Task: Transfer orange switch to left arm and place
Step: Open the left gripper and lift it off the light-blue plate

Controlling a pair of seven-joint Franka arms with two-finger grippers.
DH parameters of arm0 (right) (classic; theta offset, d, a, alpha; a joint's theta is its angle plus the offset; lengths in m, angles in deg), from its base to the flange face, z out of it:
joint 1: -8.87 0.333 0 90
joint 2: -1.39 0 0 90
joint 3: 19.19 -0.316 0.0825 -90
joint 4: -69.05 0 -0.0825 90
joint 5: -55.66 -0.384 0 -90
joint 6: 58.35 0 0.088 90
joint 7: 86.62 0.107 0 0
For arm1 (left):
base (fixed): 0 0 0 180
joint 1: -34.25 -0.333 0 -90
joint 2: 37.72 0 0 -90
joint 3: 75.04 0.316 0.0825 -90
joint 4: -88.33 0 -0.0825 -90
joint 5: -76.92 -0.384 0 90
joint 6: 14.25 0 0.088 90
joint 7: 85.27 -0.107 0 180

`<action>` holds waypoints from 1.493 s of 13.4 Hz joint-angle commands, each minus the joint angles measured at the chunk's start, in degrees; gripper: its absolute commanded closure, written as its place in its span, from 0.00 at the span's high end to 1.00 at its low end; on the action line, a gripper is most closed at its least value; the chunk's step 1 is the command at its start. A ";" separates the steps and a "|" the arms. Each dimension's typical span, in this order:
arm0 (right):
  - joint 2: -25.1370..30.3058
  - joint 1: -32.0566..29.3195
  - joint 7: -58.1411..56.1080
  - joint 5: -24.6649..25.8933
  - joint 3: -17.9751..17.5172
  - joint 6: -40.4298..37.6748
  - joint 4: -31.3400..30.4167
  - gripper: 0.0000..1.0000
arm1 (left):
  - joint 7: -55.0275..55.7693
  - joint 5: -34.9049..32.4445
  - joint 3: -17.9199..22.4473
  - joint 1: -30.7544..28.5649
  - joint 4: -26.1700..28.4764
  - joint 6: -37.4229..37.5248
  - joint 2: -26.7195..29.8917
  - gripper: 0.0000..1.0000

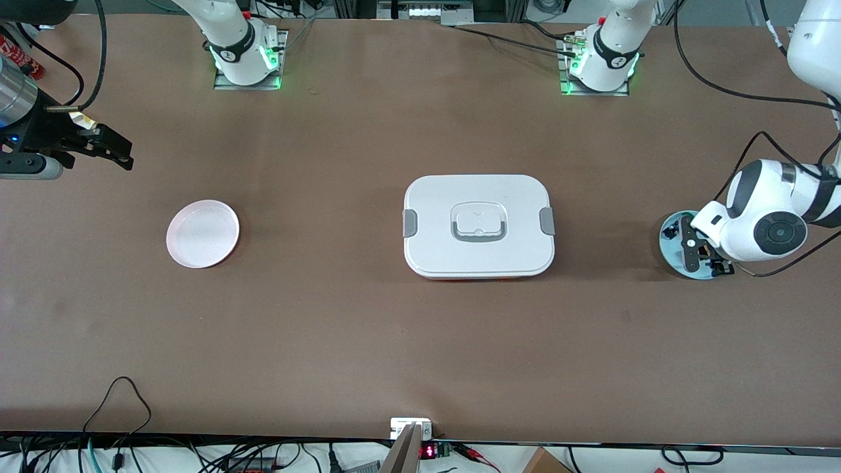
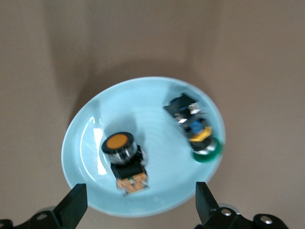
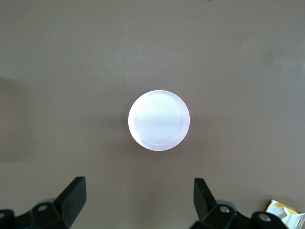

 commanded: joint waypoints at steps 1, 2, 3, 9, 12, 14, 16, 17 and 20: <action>-0.02 -0.18 -1.23 -1.22 0.10 -1.14 0.79 1.00 | 5.00 3.31 -5.80 -0.24 -6.41 12.11 2.31 1.00; 0.07 -0.09 -1.49 -1.14 0.01 -1.23 0.79 1.00 | 8.16 4.89 -7.65 0.37 -9.40 17.12 2.22 1.00; 0.16 -0.09 -1.49 -1.13 0.01 -1.31 0.79 1.00 | 11.93 6.21 -8.54 1.33 -11.43 21.43 2.22 1.00; 0.33 0.08 -3.06 -1.13 -0.43 -4.91 1.67 1.00 | 41.35 17.37 -12.93 2.75 -23.29 38.59 2.31 1.00; -0.10 0.44 -4.04 -1.83 -0.52 -4.66 1.67 1.00 | 52.55 20.70 -12.69 6.07 -26.39 38.45 5.10 1.00; -0.11 0.26 -4.04 -2.19 -0.34 -5.00 1.67 1.00 | 59.13 27.46 -0.71 15.00 -25.69 34.23 10.46 1.00; 0.16 0.26 -4.21 -2.10 -0.34 -5.27 1.84 1.00 | 68.09 38.95 17.30 26.60 -25.43 32.65 12.41 1.00; 0.24 0.35 -4.30 -2.01 -0.52 -5.36 1.93 1.00 | 69.35 41.62 22.25 29.61 -24.73 30.11 13.37 1.00; 0.25 1.13 -4.31 -1.93 -0.61 -6.32 1.84 1.00 | 69.71 41.38 28.53 35.25 -14.39 19.93 22.84 1.00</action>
